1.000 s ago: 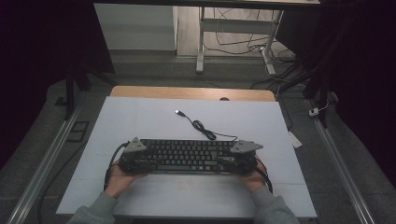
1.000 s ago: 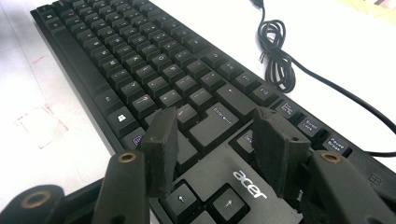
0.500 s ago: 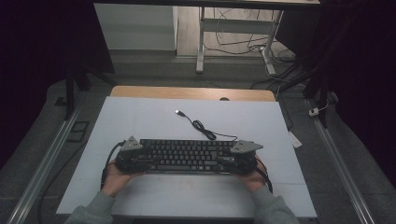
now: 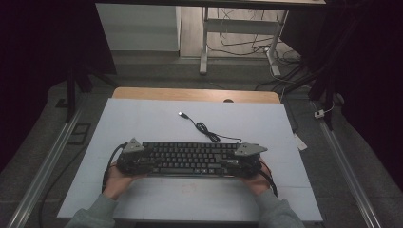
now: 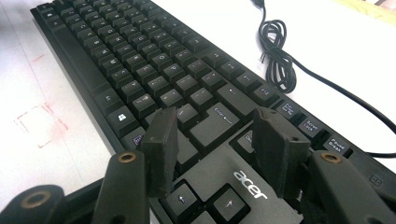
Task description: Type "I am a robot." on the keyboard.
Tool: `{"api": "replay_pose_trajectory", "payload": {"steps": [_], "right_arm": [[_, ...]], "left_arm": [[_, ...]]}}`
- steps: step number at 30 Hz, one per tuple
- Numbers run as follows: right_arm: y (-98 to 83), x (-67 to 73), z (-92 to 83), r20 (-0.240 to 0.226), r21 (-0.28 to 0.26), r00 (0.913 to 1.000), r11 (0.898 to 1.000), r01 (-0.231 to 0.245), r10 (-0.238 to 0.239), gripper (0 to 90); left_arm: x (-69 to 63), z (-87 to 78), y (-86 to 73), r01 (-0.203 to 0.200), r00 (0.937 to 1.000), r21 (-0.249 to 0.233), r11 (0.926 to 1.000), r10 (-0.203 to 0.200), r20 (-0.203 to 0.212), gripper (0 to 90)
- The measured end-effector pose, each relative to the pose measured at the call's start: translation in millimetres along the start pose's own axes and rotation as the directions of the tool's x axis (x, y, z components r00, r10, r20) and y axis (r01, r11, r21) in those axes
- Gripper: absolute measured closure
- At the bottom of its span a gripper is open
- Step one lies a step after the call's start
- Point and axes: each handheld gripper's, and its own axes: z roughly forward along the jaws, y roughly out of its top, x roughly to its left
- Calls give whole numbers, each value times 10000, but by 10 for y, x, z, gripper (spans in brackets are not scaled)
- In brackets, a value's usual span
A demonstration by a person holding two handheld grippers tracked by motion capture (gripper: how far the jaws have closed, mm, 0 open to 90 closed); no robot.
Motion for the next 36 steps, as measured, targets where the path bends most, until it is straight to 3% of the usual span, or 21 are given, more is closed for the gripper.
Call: {"api": "replay_pose_trajectory", "payload": {"steps": [20,26,32,36], "right_arm": [[2,12,10,-17,47,10000,10000,28,-28,508],[6,-1,-15,35,-85,10000,10000,-48,48,509],[2,-1,-8,1,-81,10000,10000,-41,41,509],[4,4,-3,11,1,10000,10000,4,-4,509]], "left_arm": [[-9,220,168,-174,9998,362,9992,175,-46,442],[20,275,294,-243,9997,414,9988,242,26,473],[17,373,325,-352,9983,446,9984,330,485,561],[9,393,312,-344,9980,471,9983,318,549,652]]}}
